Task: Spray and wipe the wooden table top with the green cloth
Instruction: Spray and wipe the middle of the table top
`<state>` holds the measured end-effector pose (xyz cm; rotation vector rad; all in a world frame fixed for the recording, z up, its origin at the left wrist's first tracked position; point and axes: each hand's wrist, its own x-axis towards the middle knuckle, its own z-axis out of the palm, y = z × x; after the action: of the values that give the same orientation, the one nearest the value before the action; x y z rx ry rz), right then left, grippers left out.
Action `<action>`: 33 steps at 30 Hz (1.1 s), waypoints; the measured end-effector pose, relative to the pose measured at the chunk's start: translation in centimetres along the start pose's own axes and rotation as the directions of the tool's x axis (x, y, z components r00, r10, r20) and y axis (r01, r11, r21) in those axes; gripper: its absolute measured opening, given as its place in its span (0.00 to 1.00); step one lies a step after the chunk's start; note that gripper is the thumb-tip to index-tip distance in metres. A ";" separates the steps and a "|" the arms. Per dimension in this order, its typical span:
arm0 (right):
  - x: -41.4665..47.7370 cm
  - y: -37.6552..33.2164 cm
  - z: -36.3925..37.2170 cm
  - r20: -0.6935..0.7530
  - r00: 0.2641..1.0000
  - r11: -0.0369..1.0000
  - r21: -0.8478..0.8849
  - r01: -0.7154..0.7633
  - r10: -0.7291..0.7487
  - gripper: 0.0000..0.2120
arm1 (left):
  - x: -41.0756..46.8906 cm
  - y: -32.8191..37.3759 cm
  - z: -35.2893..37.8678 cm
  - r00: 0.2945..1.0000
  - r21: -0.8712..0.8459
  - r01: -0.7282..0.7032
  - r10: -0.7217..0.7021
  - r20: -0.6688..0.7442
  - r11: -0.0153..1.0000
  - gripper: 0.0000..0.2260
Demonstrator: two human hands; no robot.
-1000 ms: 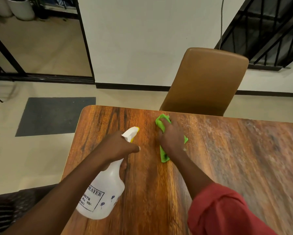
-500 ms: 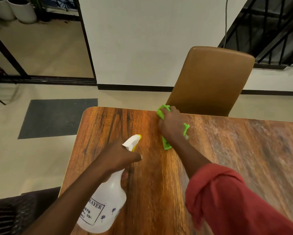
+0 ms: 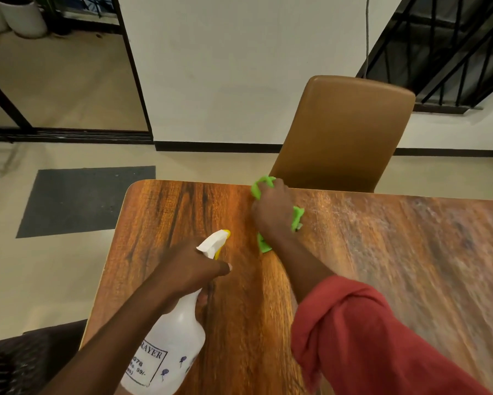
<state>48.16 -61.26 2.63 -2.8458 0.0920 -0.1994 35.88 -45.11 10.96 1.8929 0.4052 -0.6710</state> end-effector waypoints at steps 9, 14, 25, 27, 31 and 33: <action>0.6 3.2 -1.0 -0.015 1.000 0.998 -0.066 0.012 -0.013 0.20 | -0.4 -0.5 0.2 0.998 -0.072 -0.013 0.018 0.067 0.997 0.22; -3.4 0.7 -0.9 0.066 0.997 0.999 -0.019 0.030 -0.029 0.17 | -1.2 -2.6 0.8 0.996 -0.135 0.047 -0.035 0.086 0.990 0.30; -10.1 6.9 -10.4 0.184 0.908 0.843 0.339 -0.417 0.375 0.13 | -5.8 -2.3 2.3 0.999 -0.063 -0.039 0.041 0.021 0.997 0.20; -11.4 8.3 -12.9 0.191 0.852 0.740 0.428 -0.519 0.487 0.12 | -6.9 -3.0 3.0 0.999 -0.073 -0.037 0.039 0.019 0.997 0.20; -14.4 11.8 -16.9 0.148 0.787 0.631 0.518 -0.578 0.599 0.14 | -10.2 -4.0 6.6 0.987 0.109 -0.118 0.105 0.119 0.987 0.18; -16.7 13.2 -18.6 0.144 0.780 0.601 0.557 -0.573 0.610 0.14 | -12.7 -4.7 8.6 0.980 0.194 -0.142 0.110 0.169 0.971 0.13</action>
<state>28.37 -77.67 14.38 -2.0483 0.8382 -0.1340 21.00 -50.77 12.75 2.0235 0.1163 -0.7946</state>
